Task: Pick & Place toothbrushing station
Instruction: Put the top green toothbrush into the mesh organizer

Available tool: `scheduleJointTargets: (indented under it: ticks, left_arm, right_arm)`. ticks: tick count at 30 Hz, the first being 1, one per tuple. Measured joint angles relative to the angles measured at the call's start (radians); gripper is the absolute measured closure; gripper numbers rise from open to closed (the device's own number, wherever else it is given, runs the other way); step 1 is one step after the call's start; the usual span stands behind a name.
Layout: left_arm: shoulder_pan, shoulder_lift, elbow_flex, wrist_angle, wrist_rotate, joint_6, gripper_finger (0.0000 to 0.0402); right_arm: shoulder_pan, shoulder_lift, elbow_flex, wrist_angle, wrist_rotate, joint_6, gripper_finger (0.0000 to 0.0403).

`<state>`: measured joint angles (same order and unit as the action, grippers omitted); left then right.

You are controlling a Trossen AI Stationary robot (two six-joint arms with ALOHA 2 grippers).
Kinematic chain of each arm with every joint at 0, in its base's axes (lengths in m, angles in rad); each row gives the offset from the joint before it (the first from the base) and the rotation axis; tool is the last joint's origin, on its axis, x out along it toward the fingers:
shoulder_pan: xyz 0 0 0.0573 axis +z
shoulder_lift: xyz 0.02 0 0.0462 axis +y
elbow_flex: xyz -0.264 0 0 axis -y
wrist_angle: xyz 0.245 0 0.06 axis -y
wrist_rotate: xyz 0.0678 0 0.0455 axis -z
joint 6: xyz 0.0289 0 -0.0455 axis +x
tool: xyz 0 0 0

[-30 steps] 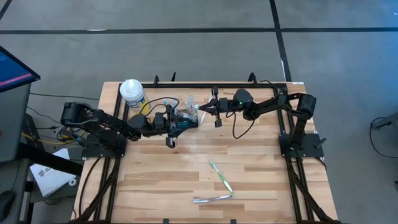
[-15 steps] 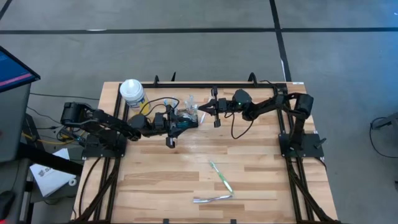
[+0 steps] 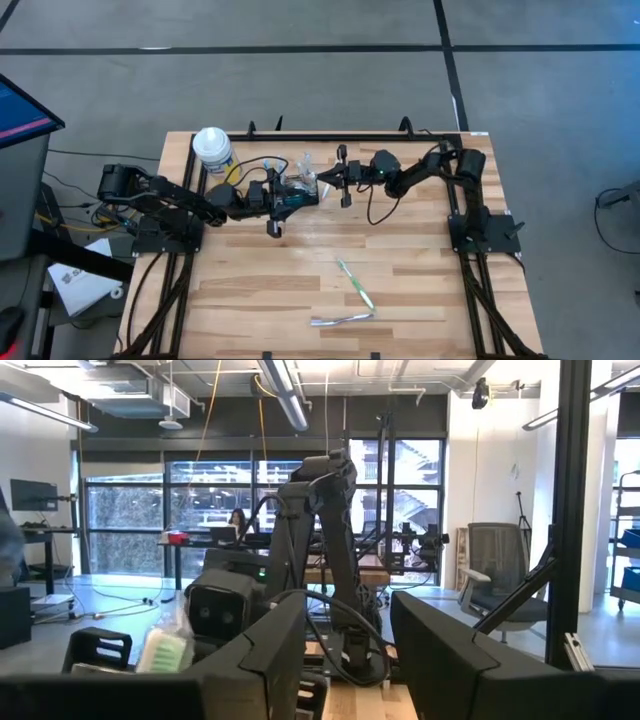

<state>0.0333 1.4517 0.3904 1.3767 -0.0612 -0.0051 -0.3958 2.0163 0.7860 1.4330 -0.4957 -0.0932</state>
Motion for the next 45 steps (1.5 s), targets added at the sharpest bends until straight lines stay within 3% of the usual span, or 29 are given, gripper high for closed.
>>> scheduleJointTargets:
  ticks: [45]
  left_arm:
    - [0.0,0.0,0.0,0.0,0.002,0.0,0.0256]
  right_arm:
    - [0.017,0.001,-0.029,-0.181,0.132,0.032,0.0403]
